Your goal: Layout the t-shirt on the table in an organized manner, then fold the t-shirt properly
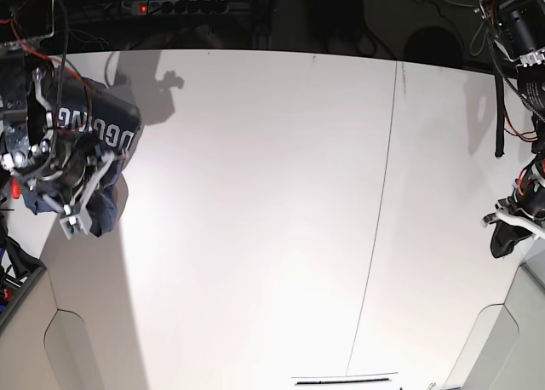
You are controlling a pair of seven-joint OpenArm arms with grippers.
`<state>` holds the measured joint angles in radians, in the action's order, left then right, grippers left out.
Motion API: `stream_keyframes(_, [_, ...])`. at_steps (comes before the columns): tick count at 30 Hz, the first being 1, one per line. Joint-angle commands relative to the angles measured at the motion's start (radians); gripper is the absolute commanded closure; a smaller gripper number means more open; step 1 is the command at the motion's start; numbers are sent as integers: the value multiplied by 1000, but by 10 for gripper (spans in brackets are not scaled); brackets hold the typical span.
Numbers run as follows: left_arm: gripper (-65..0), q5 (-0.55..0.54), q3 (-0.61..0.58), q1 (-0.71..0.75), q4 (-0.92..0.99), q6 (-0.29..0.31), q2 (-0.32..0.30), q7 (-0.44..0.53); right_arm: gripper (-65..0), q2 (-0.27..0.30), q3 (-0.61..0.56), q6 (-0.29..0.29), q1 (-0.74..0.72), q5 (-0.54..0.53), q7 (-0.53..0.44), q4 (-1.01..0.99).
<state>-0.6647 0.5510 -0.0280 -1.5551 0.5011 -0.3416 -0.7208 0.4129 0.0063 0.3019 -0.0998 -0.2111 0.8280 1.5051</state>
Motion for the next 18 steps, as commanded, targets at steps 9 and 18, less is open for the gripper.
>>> stream_keyframes(9, [0,-135,169,60,-202,84,-19,-94,0,13,31,-3,27,-40,86,304])
stream_keyframes(18, [0,-407,460,359,-347,135,-18,-329,0,13,171,-2,437,-39,139,620])
